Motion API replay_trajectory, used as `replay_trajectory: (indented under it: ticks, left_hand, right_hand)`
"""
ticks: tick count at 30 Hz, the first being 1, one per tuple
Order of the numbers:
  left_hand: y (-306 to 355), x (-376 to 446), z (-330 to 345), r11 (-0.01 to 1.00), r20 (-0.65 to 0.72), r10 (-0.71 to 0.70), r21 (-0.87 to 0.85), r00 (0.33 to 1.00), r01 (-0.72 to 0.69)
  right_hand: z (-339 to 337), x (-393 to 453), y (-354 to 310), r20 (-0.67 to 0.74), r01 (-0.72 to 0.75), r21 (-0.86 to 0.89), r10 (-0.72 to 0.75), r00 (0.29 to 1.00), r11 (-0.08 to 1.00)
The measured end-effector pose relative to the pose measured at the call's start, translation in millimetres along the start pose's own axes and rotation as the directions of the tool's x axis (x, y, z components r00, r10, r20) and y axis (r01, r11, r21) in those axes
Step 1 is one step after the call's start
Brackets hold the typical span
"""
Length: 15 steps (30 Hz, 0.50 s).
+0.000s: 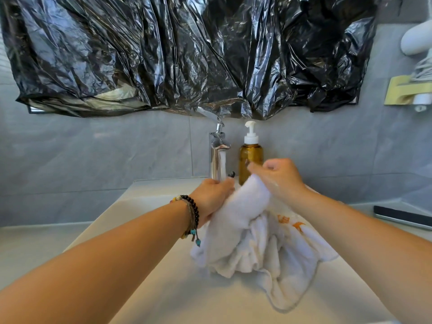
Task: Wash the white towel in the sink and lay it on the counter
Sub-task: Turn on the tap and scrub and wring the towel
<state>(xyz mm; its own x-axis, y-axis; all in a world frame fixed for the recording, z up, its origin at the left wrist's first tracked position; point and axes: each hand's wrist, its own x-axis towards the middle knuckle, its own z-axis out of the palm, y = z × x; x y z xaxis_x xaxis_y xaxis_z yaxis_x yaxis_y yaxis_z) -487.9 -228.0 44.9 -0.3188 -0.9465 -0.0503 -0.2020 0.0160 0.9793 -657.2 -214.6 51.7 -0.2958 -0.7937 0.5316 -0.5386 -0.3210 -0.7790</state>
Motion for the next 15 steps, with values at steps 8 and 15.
replay_trajectory:
  ticks: [8, 15]
  left_hand:
    - [-0.3, 5.5, -16.6, 0.980, -0.016, 0.197, 0.008, 0.980, -0.197]
    - [6.4, 5.0, -44.8, 0.978, -0.024, 0.203, 0.049, 0.979, -0.202]
  right_hand:
    - [22.0, -11.7, 8.2, 0.370, -0.401, 0.274, 0.289, 0.883, 0.874]
    - [27.1, -16.1, 6.5, 0.613, -0.520, 0.413, 0.195, 0.766, 0.748]
